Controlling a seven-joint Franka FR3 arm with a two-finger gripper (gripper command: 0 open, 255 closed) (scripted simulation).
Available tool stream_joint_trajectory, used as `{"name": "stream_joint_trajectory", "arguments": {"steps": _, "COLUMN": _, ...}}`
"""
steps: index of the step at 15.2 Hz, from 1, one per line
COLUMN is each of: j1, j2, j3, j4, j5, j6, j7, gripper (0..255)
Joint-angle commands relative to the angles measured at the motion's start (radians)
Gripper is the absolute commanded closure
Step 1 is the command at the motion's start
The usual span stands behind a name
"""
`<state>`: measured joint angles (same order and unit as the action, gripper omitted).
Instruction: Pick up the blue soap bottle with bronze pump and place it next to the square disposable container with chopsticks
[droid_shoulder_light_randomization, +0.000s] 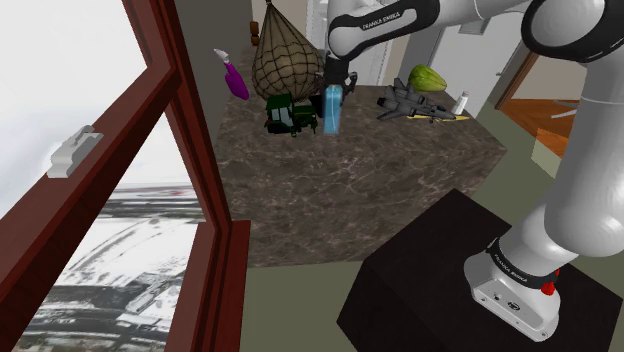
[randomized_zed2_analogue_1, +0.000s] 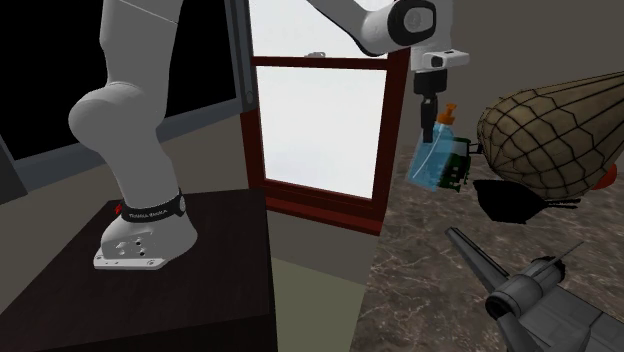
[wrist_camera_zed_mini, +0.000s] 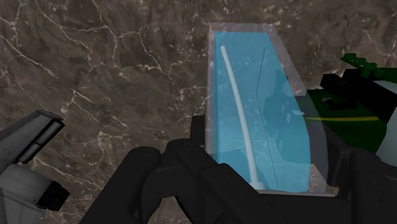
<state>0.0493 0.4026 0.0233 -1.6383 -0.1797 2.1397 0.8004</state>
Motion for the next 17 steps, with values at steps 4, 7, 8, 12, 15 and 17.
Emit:
{"name": "stream_joint_trajectory", "arguments": {"steps": 4, "j1": 0.0, "j2": 0.022, "j3": -0.002, "j4": -0.033, "j5": -0.006, "j6": 0.055, "j7": 0.01, "gripper": 255}}
{"name": "stream_joint_trajectory", "arguments": {"steps": 7, "j1": 0.0, "j2": 0.032, "j3": -0.003, "j4": -0.044, "j5": -0.008, "j6": 0.075, "j7": 0.014, "gripper": 255}}
{"name": "stream_joint_trajectory", "arguments": {"steps": 8, "j1": 0.0, "j2": 0.032, "j3": -0.003, "j4": -0.043, "j5": -0.008, "j6": 0.075, "j7": 0.014, "gripper": 255}}
{"name": "stream_joint_trajectory", "arguments": {"steps": 12, "j1": 0.0, "j2": 0.032, "j3": -0.003, "j4": -0.043, "j5": -0.008, "j6": 0.075, "j7": 0.014, "gripper": 255}}
{"name": "stream_joint_trajectory", "arguments": {"steps": 15, "j1": 0.0, "j2": 0.032, "j3": -0.003, "j4": -0.044, "j5": -0.008, "j6": 0.075, "j7": 0.014, "gripper": 0}}
{"name": "stream_joint_trajectory", "arguments": {"steps": 17, "j1": 0.0, "j2": 0.032, "j3": -0.003, "j4": -0.044, "j5": -0.008, "j6": 0.075, "j7": 0.014, "gripper": 0}}
